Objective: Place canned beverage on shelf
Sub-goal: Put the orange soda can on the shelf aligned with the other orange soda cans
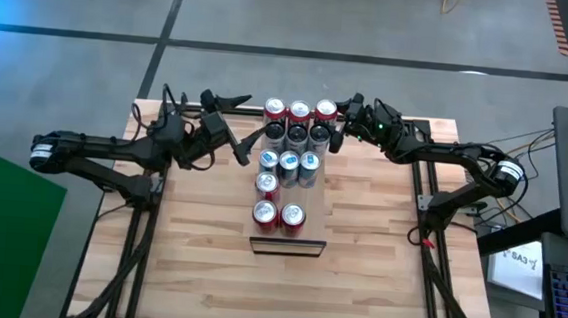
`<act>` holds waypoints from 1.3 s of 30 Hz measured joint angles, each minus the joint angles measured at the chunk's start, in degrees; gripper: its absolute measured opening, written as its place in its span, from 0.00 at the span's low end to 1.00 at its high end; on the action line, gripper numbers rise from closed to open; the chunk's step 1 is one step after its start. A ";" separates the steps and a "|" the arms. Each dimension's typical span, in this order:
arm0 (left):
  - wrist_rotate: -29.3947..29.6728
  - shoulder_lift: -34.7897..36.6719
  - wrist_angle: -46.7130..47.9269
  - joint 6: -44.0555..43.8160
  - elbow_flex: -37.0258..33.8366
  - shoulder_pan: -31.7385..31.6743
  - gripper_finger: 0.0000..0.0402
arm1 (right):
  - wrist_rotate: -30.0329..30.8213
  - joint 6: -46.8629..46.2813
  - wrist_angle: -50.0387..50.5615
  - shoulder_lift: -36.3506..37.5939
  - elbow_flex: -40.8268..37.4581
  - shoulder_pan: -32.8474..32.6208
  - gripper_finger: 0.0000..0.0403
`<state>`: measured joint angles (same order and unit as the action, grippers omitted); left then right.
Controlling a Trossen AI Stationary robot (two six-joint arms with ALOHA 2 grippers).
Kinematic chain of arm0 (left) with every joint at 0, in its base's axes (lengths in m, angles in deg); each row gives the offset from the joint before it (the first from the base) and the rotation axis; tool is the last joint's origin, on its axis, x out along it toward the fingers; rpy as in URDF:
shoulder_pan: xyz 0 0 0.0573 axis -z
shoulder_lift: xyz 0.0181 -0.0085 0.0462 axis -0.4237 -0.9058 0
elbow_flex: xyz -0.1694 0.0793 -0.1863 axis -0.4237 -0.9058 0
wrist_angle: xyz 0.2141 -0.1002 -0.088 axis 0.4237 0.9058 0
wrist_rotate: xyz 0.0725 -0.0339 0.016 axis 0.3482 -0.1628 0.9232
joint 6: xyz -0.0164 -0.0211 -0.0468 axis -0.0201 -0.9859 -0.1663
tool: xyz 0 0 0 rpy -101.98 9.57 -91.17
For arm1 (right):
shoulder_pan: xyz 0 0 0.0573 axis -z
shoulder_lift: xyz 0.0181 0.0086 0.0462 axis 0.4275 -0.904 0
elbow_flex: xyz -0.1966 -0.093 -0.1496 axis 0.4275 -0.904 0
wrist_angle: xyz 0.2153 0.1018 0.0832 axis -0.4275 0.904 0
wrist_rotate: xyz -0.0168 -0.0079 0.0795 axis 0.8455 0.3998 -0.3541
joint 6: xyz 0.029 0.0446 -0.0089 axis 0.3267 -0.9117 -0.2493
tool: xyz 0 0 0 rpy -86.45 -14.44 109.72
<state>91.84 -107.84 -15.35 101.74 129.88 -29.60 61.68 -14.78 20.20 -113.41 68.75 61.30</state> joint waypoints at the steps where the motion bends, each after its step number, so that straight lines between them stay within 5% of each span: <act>1: 0.00 0.00 0.00 0.00 0.00 0.00 0.91 | 0.54 0.38 0.05 0.00 0.00 0.00 0.79; 39: -0.07 0.02 0.07 0.11 -0.02 0.00 0.91 | -0.26 0.95 -0.23 3.43 0.42 -0.26 0.89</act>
<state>91.78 -107.82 -15.29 101.85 129.85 -29.60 61.42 -13.83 19.97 -109.99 69.17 61.03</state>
